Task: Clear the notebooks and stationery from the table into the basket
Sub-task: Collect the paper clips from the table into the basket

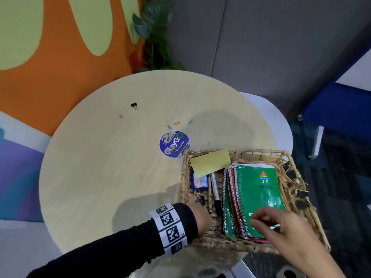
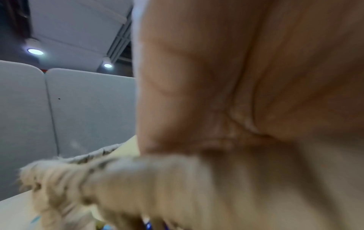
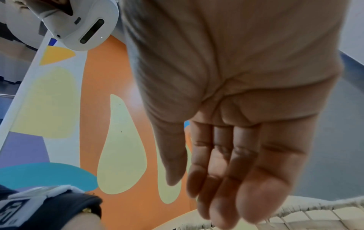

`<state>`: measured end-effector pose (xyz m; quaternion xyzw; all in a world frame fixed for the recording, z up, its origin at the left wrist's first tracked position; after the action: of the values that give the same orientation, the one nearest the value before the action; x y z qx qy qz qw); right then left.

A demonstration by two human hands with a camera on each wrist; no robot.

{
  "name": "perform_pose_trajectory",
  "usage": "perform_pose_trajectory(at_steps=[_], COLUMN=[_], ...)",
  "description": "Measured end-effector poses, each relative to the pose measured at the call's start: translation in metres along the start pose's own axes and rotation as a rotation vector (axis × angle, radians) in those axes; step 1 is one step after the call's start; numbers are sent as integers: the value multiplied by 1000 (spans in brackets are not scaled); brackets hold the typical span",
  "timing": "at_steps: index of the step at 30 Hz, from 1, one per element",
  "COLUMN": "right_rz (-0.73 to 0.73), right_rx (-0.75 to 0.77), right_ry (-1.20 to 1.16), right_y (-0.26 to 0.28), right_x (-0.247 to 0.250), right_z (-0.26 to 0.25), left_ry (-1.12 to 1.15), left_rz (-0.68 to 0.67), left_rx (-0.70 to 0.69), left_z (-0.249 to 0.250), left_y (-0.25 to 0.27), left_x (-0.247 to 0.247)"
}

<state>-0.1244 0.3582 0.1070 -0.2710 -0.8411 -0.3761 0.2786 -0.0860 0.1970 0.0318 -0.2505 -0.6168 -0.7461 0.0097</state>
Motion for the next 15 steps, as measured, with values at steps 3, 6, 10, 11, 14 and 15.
perform_pose_trajectory(at_steps=[3, 6, 10, 11, 14, 15], right_rz=[5, -5, 24, 36, 62, 55], right_rx=[27, 64, 184, 216, 315, 338], right_ry=[-5, -23, 32, 43, 85, 112], right_y=[-13, -39, -102, -123, -199, -227], right_x=[7, 25, 52, 57, 59, 54], right_z=[-8, -35, -91, -106, -155, -171], left_ry=[119, 396, 756, 821, 1015, 1078], left_rz=[206, 550, 898, 971, 1071, 1079], left_rx=[-12, -89, 6, 66, 307, 384], left_z=[-20, -68, -171, -200, -281, -305], left_y=[4, 27, 60, 64, 60, 54], left_x=[8, 21, 16, 10, -18, -30])
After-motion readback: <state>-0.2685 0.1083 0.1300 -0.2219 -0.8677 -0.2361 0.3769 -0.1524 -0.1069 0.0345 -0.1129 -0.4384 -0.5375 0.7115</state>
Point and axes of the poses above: each hand's wrist, its own y-axis away from the middle knuckle, its own x-axis out of the back of the hand, z = x × y, the point moved 4 cm from there along -y, towards the middle knuckle, and after that the axes turned 10 degrees about -z, right-handed, at the moved point
